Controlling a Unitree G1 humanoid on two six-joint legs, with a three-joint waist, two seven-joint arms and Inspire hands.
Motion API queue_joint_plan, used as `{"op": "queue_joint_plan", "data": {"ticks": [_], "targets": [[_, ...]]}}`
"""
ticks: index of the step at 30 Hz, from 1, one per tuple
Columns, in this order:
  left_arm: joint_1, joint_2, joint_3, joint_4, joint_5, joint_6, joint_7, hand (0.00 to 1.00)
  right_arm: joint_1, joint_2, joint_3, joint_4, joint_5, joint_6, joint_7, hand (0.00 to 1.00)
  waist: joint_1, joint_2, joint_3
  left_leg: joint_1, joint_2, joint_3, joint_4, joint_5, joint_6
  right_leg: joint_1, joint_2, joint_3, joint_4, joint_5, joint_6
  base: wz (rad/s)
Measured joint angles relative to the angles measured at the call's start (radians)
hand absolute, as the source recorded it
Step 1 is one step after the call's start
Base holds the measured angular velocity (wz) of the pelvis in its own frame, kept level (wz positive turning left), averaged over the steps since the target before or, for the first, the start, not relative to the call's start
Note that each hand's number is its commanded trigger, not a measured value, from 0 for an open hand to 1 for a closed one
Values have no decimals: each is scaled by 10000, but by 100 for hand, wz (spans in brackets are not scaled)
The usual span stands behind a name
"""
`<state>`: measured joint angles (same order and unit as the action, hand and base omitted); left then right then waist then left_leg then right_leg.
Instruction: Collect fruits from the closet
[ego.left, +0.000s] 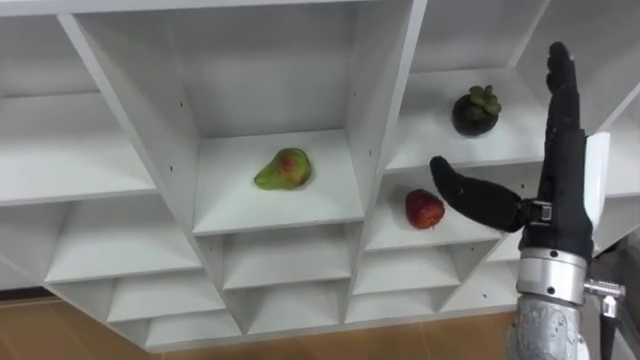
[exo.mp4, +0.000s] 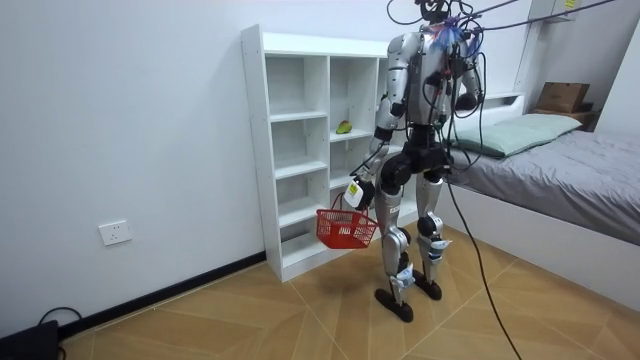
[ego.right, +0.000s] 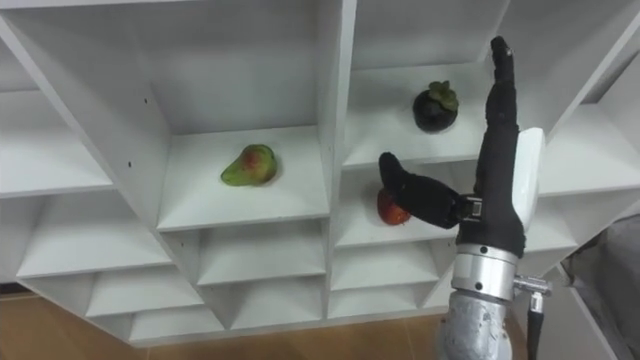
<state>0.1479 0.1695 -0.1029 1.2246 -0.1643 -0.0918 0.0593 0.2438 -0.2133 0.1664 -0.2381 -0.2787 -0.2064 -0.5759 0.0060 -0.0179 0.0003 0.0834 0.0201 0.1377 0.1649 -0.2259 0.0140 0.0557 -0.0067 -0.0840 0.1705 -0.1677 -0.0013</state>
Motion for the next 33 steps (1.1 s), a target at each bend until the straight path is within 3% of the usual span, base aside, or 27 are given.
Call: {"op": "queue_joint_plan", "data": {"ticks": [4, 23, 33], "targets": [[1, 5, 28, -74, 11, -13, -6, 100, -291, -55, -210, 11, 507, -17, 30, 0, 5, -122, 61, -8, -2, 3, 10, 0, 0, 5, -4, -4, -2, 0, 0, 0], [-30, 33, 186, -139, 107, -10, -2, 100, -883, -248, -1035, 882, 1763, 4, 203, 0, 15, -251, 82, -22, -10, -37, 9, 0, 2, 4, -16, -35, 2, 0, 0, 0], [397, 25, 822, -711, 499, 125, -141, 100, -1368, -295, -1522, 1521, 2515, 265, 346, 0, 38, -418, 14, -35, -10, -91, 19, 1, 2, -1, -18, -86, -9, 0, 0, 0]]}}
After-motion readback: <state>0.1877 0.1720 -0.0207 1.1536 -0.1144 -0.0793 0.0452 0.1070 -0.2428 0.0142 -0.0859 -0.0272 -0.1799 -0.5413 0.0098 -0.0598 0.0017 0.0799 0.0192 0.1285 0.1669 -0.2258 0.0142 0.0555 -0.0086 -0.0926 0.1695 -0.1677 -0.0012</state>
